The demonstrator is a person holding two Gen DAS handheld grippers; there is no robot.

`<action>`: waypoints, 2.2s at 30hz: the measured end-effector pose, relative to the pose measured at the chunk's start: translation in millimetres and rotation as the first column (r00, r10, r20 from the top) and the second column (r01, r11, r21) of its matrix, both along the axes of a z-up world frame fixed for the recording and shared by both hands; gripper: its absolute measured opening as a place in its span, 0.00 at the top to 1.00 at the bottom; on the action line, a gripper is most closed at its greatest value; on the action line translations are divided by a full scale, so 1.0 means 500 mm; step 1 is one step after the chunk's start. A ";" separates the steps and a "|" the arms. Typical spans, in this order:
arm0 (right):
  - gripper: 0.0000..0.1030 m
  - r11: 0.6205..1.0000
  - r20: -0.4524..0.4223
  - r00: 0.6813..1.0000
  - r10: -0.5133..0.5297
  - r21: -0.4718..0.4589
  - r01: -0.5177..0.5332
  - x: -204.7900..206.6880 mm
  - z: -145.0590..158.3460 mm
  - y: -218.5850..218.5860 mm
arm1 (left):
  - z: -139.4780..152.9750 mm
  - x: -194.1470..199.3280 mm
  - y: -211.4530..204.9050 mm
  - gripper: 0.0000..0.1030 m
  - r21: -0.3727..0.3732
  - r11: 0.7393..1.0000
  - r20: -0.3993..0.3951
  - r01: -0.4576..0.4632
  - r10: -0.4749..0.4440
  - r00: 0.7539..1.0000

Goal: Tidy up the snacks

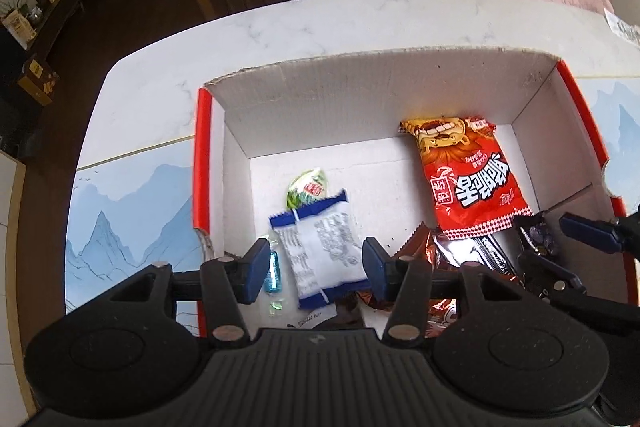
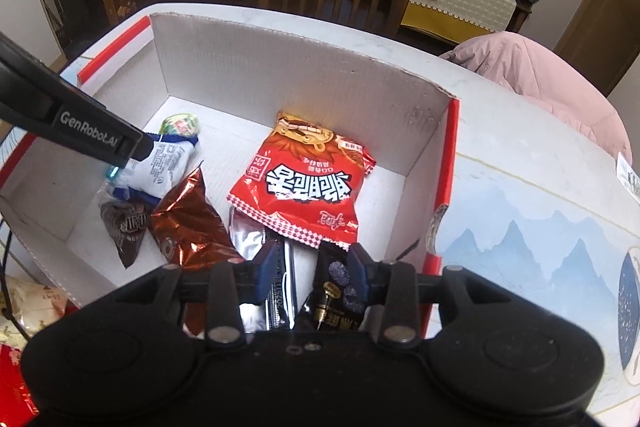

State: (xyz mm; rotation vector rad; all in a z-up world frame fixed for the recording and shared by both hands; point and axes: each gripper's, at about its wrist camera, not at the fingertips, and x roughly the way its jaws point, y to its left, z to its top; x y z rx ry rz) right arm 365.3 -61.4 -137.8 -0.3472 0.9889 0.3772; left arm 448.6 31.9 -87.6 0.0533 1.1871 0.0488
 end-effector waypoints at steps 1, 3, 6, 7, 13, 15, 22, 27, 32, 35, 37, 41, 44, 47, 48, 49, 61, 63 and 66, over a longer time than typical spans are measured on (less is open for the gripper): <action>0.63 1.000 0.006 1.000 -0.005 0.003 0.005 -0.002 0.004 -0.001 | 0.005 -0.003 0.004 0.52 -0.004 1.000 0.005 -0.001 0.001 1.000; 0.62 1.000 0.017 1.000 -0.020 0.016 0.020 -0.006 0.014 -0.007 | 0.019 -0.011 0.010 0.52 -0.010 1.000 0.022 -0.006 0.006 1.000; 0.61 0.998 0.025 0.999 -0.035 0.054 0.033 -0.016 0.037 -0.018 | 0.044 -0.023 0.027 0.48 -0.036 0.999 0.038 -0.010 0.012 0.999; 0.59 0.997 0.028 0.999 -0.037 0.066 0.035 -0.021 0.044 -0.021 | 0.052 -0.029 0.033 0.47 -0.043 0.999 0.042 -0.014 0.016 0.999; 0.52 0.993 0.058 0.998 -0.035 0.118 0.028 -0.062 0.090 -0.026 | 0.103 -0.078 0.063 0.47 -0.066 0.998 0.088 -0.015 0.021 0.996; 0.50 0.991 0.072 0.997 -0.030 0.135 0.020 -0.080 0.107 -0.025 | 0.122 -0.099 0.073 0.47 -0.074 0.997 0.106 -0.011 0.019 0.994; 0.41 0.981 0.111 0.994 -0.021 0.192 -0.001 -0.145 0.159 -0.019 | 0.188 -0.188 0.103 0.47 -0.110 0.994 0.175 0.011 0.009 0.985; 0.38 0.975 0.123 0.992 -0.009 0.223 -0.019 -0.194 0.186 -0.011 | 0.215 -0.257 0.126 0.47 -0.147 0.989 0.198 0.011 0.019 0.980; 0.36 0.972 0.136 0.991 0.013 0.229 -0.044 -0.250 0.197 0.000 | 0.231 -0.331 0.144 0.47 -0.150 0.989 0.218 0.020 0.013 0.976; 0.30 0.971 0.140 0.990 0.025 0.232 -0.058 -0.281 0.198 0.005 | 0.235 -0.373 0.155 0.44 -0.147 0.989 0.229 0.029 0.006 0.973; 0.29 0.970 0.141 0.990 0.033 0.235 -0.065 -0.300 0.198 0.010 | 0.233 -0.399 0.163 0.44 -0.158 0.987 0.230 0.030 0.007 0.973; 0.23 0.966 0.132 0.990 0.053 0.242 -0.084 -0.335 0.193 0.015 | 0.220 -0.448 0.179 0.40 -0.169 0.985 0.223 0.019 0.019 0.975; 0.16 0.965 0.122 0.989 0.081 0.241 -0.109 -0.356 0.184 0.025 | 0.203 -0.483 0.190 0.34 -0.174 0.985 0.218 0.003 0.036 0.975; 0.13 0.964 0.106 0.989 0.098 0.235 -0.121 -0.375 0.168 0.037 | 0.182 -0.510 0.200 0.33 -0.194 0.981 0.196 -0.008 0.047 0.979; 0.11 0.964 0.101 0.990 0.103 0.234 -0.124 -0.380 0.162 0.040 | 0.175 -0.518 0.203 0.33 -0.195 0.981 0.190 -0.014 0.052 0.980; 0.09 0.963 0.094 0.990 0.108 0.237 -0.127 -0.386 0.156 0.043 | 0.167 -0.526 0.206 0.32 -0.195 0.981 0.183 -0.018 0.055 0.982; 0.00 0.951 0.013 0.987 0.160 0.265 -0.158 -0.394 0.092 0.093 | 0.043 -0.591 0.214 0.27 -0.202 0.978 0.072 -0.050 0.066 0.995; 0.00 0.955 0.004 0.988 0.152 0.257 -0.149 -0.381 0.080 0.105 | 0.025 -0.594 0.210 0.27 -0.205 0.977 0.052 -0.058 0.070 0.996; 0.01 0.957 -0.007 0.989 0.148 0.252 -0.142 -0.359 0.064 0.120 | -0.002 -0.590 0.197 0.27 -0.200 0.979 0.021 -0.036 0.041 0.999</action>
